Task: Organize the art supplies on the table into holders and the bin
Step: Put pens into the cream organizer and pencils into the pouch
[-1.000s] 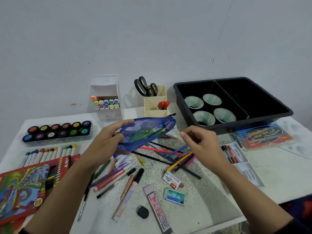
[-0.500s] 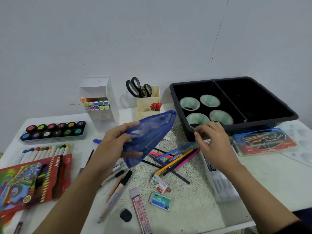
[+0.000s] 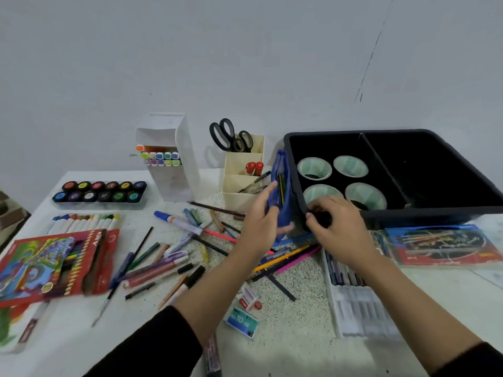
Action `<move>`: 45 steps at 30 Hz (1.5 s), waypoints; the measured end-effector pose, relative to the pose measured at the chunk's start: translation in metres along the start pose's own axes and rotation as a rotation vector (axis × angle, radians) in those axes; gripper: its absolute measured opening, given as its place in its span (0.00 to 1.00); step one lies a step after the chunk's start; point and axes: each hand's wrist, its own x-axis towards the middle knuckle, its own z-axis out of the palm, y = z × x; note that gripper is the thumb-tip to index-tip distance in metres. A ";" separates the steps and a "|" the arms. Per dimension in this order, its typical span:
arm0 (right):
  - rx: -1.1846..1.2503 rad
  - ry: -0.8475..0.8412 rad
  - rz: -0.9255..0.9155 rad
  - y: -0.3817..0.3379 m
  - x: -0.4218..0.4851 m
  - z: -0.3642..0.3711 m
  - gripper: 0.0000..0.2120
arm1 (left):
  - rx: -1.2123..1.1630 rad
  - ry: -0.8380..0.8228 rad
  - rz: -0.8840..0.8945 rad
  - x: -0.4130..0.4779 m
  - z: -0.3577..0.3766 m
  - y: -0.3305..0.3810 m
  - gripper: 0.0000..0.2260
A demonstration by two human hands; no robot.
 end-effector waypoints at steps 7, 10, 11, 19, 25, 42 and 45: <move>0.001 0.004 0.022 0.001 0.005 0.006 0.07 | 0.142 -0.093 -0.064 0.030 0.008 -0.017 0.22; -0.008 0.018 0.015 0.001 0.003 0.007 0.07 | 0.244 -0.185 -0.111 0.035 0.006 -0.005 0.22; -0.010 0.024 0.010 0.002 0.003 0.007 0.07 | 0.283 -0.199 -0.125 0.038 0.005 -0.001 0.22; 0.047 0.046 0.029 -0.002 0.000 0.008 0.06 | 0.469 -0.280 -0.065 0.033 -0.022 0.017 0.09; 0.016 0.065 0.006 -0.010 -0.004 0.009 0.04 | 0.520 -0.248 0.025 0.014 -0.059 0.028 0.07; -0.140 -0.424 -0.162 -0.082 -0.014 0.081 0.12 | 1.415 -0.226 0.246 -0.026 -0.179 -0.023 0.13; -0.148 -0.372 -0.112 -0.085 -0.011 0.093 0.09 | 1.356 -0.217 0.290 -0.026 -0.188 -0.025 0.14</move>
